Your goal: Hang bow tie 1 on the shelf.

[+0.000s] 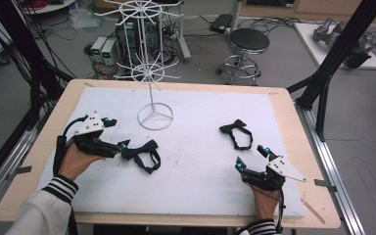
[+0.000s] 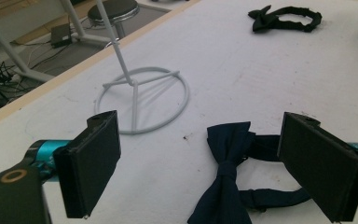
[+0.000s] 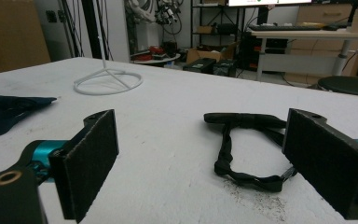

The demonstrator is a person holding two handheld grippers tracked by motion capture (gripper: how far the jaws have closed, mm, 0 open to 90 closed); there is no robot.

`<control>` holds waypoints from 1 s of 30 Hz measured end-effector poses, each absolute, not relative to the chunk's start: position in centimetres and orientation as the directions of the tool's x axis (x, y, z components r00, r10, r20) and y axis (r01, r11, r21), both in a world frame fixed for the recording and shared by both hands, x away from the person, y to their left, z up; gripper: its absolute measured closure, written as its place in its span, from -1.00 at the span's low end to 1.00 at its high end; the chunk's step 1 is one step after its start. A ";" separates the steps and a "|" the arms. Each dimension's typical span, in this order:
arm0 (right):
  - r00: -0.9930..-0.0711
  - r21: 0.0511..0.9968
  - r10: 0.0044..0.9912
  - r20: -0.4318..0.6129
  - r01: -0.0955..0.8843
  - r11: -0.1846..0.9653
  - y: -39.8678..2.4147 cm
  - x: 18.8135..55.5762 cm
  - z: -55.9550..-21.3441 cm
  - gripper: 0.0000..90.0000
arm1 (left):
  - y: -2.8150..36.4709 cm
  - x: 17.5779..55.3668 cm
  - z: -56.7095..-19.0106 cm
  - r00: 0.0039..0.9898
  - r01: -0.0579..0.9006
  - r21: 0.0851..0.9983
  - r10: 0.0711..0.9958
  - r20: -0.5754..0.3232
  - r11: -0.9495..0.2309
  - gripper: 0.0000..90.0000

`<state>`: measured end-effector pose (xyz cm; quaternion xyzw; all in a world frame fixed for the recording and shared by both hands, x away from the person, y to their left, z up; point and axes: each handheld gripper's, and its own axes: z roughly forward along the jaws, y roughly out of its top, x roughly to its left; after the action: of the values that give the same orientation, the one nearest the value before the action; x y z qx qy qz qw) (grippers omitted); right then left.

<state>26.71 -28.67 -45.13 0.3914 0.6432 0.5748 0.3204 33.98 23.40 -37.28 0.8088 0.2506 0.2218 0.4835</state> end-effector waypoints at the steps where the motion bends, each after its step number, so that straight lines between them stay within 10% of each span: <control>1: -0.488 0.990 0.872 0.036 0.134 0.034 -28.7 26.7 -45.1 -0.78 | 23.2 34.1 -37.3 0.777 0.199 0.891 0.619 0.111 -0.409 -0.70; 30: -0.488 0.991 0.872 0.035 0.131 0.034 -28.7 26.7 -45.1 -0.78 | 17.7 37.6 -37.9 0.866 0.329 0.670 0.496 0.067 -0.665 -0.65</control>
<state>26.70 -28.70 -45.14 0.3901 0.6427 0.5754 0.3220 37.65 17.74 -37.90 0.9041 0.2281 0.1230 0.3397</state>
